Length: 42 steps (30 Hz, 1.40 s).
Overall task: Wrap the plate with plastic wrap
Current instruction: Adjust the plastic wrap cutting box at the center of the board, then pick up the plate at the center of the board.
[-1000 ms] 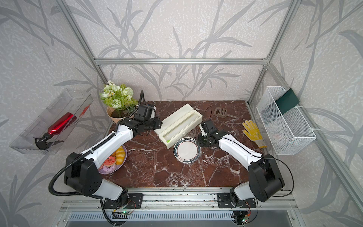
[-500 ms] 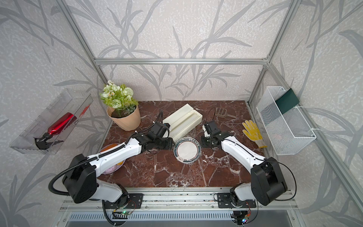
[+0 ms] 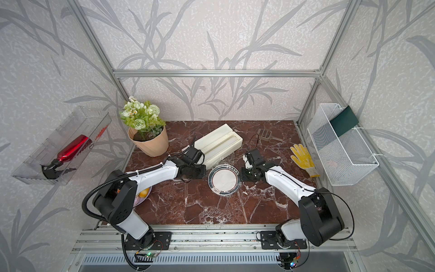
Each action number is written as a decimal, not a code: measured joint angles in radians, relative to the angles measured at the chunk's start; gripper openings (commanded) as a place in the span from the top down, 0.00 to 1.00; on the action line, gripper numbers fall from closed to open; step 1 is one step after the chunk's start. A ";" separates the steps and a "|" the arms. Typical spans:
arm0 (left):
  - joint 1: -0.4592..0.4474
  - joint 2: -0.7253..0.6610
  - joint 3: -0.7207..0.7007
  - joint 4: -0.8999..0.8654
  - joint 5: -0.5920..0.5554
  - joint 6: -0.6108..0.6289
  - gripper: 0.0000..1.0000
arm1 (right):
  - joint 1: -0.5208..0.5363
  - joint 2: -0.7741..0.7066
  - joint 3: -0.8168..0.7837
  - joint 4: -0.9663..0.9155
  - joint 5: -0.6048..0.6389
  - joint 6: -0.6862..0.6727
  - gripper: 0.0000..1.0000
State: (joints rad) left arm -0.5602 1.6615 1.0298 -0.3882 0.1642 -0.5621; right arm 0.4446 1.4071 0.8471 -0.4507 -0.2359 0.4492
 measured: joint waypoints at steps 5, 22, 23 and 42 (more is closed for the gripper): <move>0.079 0.044 0.026 0.040 0.014 -0.018 0.69 | 0.000 0.018 -0.029 0.045 -0.043 0.039 0.54; -0.058 0.015 0.089 0.019 0.025 0.031 0.64 | 0.001 -0.014 -0.149 0.163 -0.117 0.236 0.57; -0.058 0.019 0.091 0.019 0.026 0.031 0.64 | 0.001 -0.008 -0.149 0.171 -0.120 0.240 0.56; -0.057 0.203 0.226 0.066 0.066 0.018 0.63 | 0.001 0.109 -0.149 0.269 -0.141 0.298 0.58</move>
State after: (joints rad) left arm -0.6170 1.8648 1.2560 -0.3225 0.2306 -0.5438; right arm 0.4458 1.5166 0.6979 -0.1818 -0.3771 0.7471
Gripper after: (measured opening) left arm 0.366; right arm 0.428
